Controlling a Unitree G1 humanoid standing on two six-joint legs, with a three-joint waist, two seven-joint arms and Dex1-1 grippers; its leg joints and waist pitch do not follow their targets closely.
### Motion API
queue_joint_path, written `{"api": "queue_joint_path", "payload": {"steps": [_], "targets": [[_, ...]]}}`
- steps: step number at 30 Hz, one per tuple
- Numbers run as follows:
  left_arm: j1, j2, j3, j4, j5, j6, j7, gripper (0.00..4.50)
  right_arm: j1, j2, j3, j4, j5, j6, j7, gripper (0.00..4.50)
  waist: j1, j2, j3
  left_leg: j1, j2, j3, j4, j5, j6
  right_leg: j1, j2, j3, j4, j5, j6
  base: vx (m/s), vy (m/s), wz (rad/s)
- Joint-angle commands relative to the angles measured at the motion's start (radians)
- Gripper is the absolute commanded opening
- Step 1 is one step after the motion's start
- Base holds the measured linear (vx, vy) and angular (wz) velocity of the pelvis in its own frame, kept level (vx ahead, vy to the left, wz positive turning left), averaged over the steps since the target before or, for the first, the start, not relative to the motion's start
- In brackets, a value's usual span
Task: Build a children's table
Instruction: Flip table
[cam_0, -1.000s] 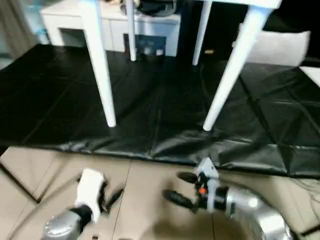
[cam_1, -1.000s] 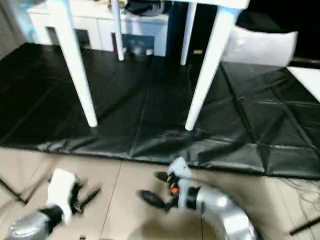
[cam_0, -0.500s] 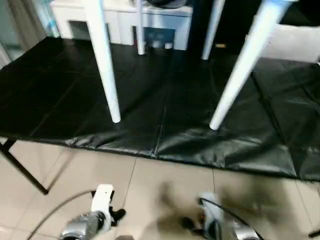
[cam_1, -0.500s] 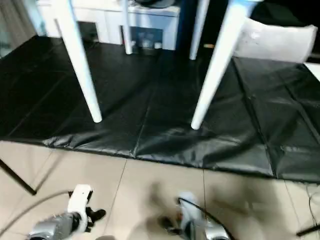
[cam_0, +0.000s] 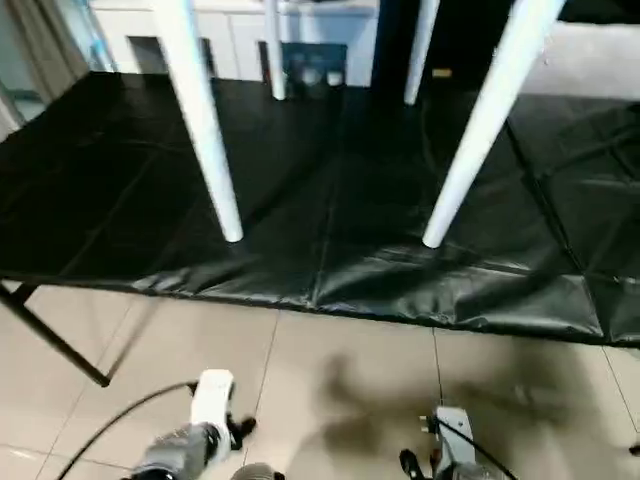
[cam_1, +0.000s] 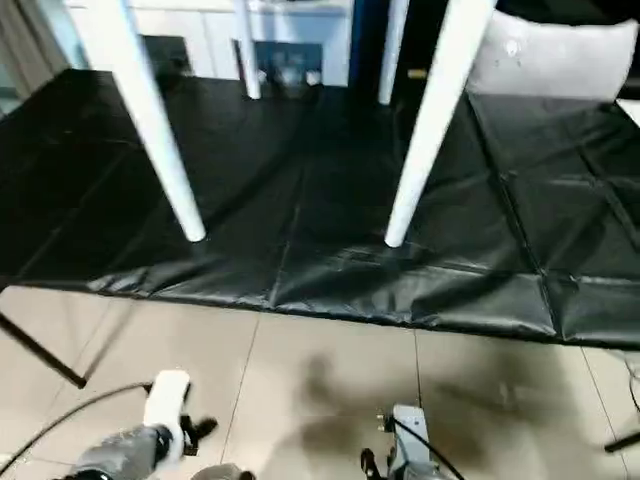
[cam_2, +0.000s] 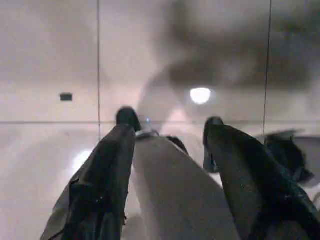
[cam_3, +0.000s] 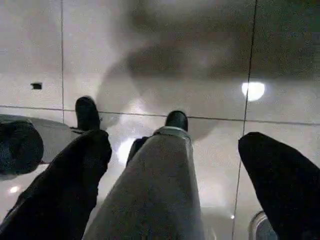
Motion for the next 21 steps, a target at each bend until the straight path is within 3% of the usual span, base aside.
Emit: {"api": "queue_joint_path", "payload": {"steps": [1, 2, 5, 6, 8, 11, 16, 21], "targets": [[-0.005, 0.001, -0.004, 0.031, 0.013, -0.015, -0.006, 2.70, -0.003, 0.011, -0.008, 0.023, -0.016, -0.005, -0.008, 4.50, -0.002, 0.000, -0.040, 0.006, 0.081, -0.030, -0.060, -0.091, 0.139, 0.031, -0.146, 0.064, -0.077, 0.254, -0.214, 0.000, 0.000, 0.00], [-0.005, 0.000, -0.001, 0.036, 0.011, -0.012, -0.006, 2.70, -0.006, 0.013, -0.004, 0.025, -0.021, -0.005, -0.009, 4.50, -0.004, 0.000, -0.037, 0.005, 0.083, -0.030, -0.060, -0.091, 0.150, 0.027, -0.145, 0.061, -0.076, 0.266, -0.218, 0.000, 0.000, 0.00], [-0.006, -0.002, 0.003, 0.043, 0.011, -0.007, -0.005, 2.70, -0.014, 0.020, -0.007, 0.031, -0.027, 0.002, -0.004, 4.50, -0.005, 0.001, -0.028, 0.010, 0.089, -0.030, -0.070, -0.167, 0.141, 0.023, -0.147, 0.062, -0.087, 0.150, -0.224, 0.000, 0.000, 0.00], [-0.006, -0.003, 0.003, 0.047, 0.012, -0.004, -0.005, 2.70, -0.019, 0.025, -0.009, 0.035, -0.032, 0.011, -0.003, 4.50, -0.005, 0.001, -0.022, 0.012, 0.093, -0.029, -0.077, -0.214, 0.114, 0.020, -0.149, 0.067, -0.096, 0.047, -0.231, 0.000, 0.000, 0.00], [-0.009, -0.007, 0.012, 0.056, 0.008, -0.002, -0.009, 2.70, -0.027, 0.036, -0.012, 0.042, -0.045, 0.021, 0.004, 4.50, -0.005, -0.002, -0.020, 0.015, 0.094, -0.027, -0.081, -0.239, 0.088, 0.018, -0.149, 0.071, -0.102, -0.022, -0.231, 0.000, 0.000, 0.00], [-0.010, -0.008, 0.017, 0.059, 0.006, -0.001, -0.009, 2.70, -0.029, 0.038, -0.011, 0.044, -0.050, 0.026, 0.006, 4.50, -0.004, 0.002, -0.019, 0.011, 0.096, -0.026, -0.082, -0.216, 0.079, 0.019, -0.151, 0.074, -0.100, -0.006, -0.231, 0.000, 0.000, 0.00], [-0.010, -0.008, 0.017, 0.059, 0.006, -0.001, -0.009, 2.70, -0.029, 0.038, -0.011, 0.044, -0.050, 0.026, 0.006, 4.50, -0.003, 0.000, -0.021, 0.008, 0.094, -0.023, -0.076, -0.160, 0.110, 0.021, -0.153, 0.071, -0.093, 0.100, -0.230, 0.000, 0.000, 0.00], [-0.010, -0.008, 0.017, 0.059, 0.006, -0.001, -0.009, 2.70, -0.029, 0.038, -0.011, 0.044, -0.050, 0.026, 0.006, 4.50, -0.004, 0.001, -0.018, 0.009, 0.097, -0.023, -0.081, -0.164, 0.113, 0.020, -0.150, 0.070, -0.094, 0.097, -0.230, 0.000, 0.000, 0.00]]}}
